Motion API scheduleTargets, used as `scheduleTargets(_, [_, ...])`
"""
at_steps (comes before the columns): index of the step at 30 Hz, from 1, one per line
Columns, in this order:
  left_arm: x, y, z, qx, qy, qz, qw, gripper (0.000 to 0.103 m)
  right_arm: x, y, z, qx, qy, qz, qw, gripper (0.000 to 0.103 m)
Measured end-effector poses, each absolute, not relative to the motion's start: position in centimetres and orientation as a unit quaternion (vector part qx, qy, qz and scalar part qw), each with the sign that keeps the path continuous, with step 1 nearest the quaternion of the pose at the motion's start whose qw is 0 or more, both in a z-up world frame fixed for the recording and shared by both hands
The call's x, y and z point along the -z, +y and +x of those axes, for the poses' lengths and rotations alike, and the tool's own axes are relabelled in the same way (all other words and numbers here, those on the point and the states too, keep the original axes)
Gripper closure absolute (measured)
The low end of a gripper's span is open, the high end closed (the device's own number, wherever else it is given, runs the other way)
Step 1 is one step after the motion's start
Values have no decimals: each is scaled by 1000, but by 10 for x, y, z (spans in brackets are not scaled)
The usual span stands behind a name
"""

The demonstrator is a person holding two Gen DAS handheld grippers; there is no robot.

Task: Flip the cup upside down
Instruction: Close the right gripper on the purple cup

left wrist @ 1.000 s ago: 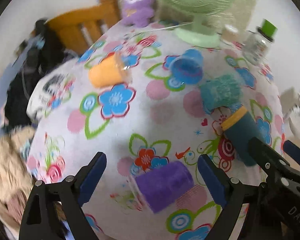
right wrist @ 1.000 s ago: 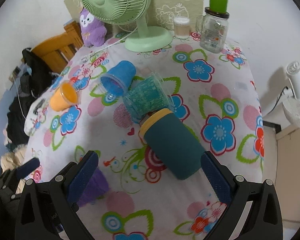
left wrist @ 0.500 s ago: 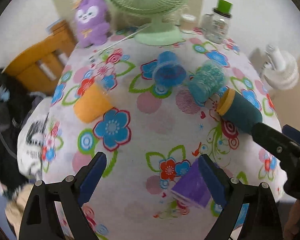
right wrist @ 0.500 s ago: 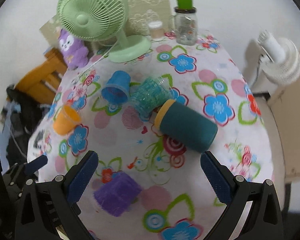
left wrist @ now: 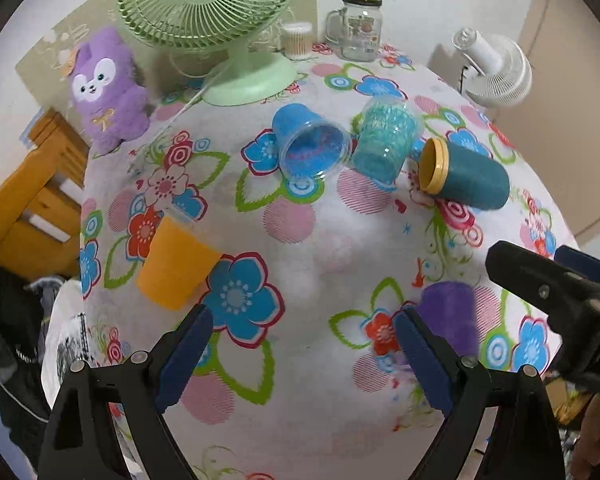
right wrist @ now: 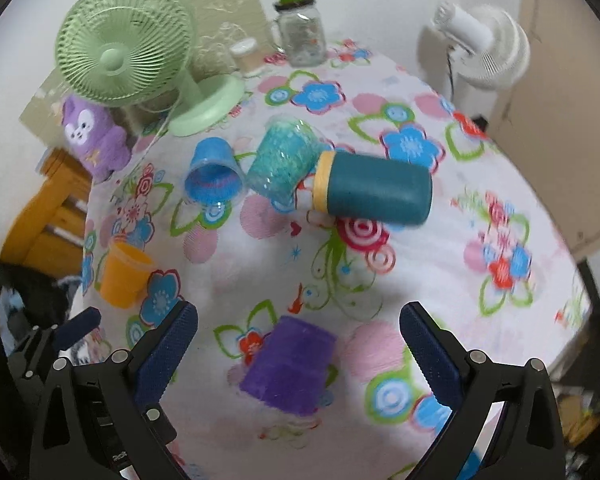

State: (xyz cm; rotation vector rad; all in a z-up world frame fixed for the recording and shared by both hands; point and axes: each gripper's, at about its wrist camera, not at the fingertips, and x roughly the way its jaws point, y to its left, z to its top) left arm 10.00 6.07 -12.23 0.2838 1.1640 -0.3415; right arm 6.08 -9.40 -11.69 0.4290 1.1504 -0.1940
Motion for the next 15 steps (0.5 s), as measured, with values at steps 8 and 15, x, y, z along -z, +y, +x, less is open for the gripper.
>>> scheduleTargets(8, [145, 75, 112, 183, 562, 145, 793, 9, 157, -88, 67, 122, 583, 277, 754, 15])
scheduleTargets(15, [167, 78, 125, 196, 580, 151, 777, 9, 186, -93, 78, 161, 619, 272, 719, 21])
